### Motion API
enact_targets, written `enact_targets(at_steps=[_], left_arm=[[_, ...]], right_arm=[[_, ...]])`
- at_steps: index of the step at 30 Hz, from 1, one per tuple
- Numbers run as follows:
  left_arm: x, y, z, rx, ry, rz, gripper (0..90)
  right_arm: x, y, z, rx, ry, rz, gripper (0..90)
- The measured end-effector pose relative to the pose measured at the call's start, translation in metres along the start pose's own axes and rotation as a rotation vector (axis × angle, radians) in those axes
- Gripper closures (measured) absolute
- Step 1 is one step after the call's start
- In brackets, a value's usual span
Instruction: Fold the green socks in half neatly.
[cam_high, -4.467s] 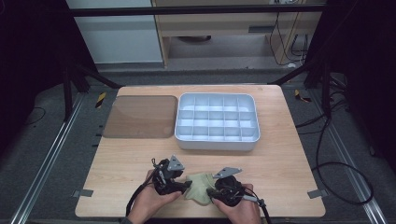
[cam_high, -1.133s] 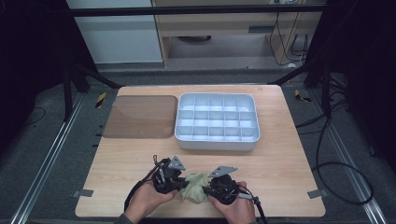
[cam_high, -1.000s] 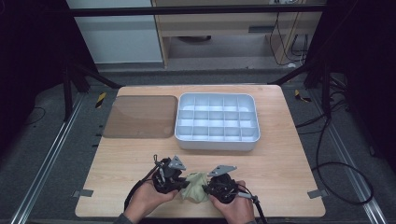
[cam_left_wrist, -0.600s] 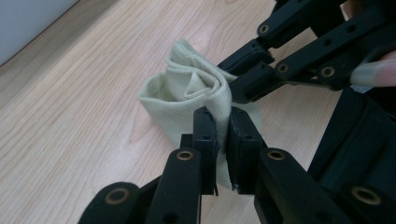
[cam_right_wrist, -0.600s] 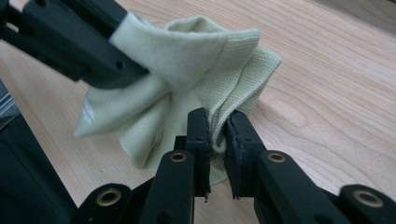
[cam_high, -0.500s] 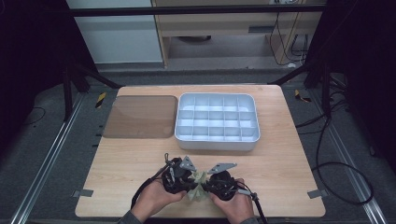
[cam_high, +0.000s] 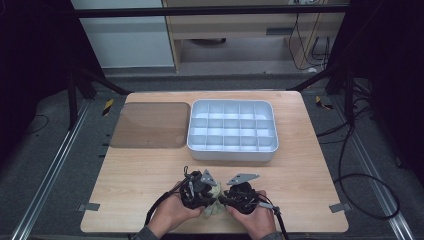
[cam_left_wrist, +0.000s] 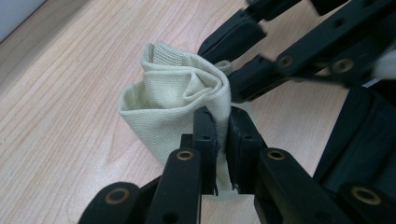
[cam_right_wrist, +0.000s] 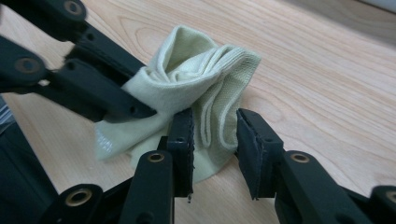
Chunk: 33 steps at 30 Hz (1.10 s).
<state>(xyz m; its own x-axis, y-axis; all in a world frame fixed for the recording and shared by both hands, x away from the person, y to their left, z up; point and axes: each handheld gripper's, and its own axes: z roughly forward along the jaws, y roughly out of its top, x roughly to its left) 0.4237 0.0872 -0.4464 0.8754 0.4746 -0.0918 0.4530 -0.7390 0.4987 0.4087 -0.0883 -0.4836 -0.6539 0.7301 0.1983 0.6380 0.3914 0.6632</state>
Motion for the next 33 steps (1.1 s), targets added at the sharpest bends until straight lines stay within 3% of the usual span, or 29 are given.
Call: enact_targets(at_steps=[5, 15, 23, 33], left_arm=[[-0.001, 0.001, 0.004, 0.010, 0.009, 0.006, 82.6], [-0.005, 0.003, 0.014, 0.019, 0.030, 0.008, 82.1], [-0.004, 0.003, 0.018, 0.019, 0.025, 0.001, 82.4], [-0.002, 0.003, 0.020, 0.019, 0.008, -0.008, 82.6]], right_arm=[[-0.001, -0.004, -0.006, -0.003, 0.005, -0.002, 73.9], [-0.006, -0.005, -0.001, 0.005, 0.019, 0.003, 84.1], [-0.008, -0.009, -0.007, -0.005, 0.013, 0.012, 82.6], [-0.022, -0.021, -0.024, -0.013, -0.037, 0.037, 75.9]])
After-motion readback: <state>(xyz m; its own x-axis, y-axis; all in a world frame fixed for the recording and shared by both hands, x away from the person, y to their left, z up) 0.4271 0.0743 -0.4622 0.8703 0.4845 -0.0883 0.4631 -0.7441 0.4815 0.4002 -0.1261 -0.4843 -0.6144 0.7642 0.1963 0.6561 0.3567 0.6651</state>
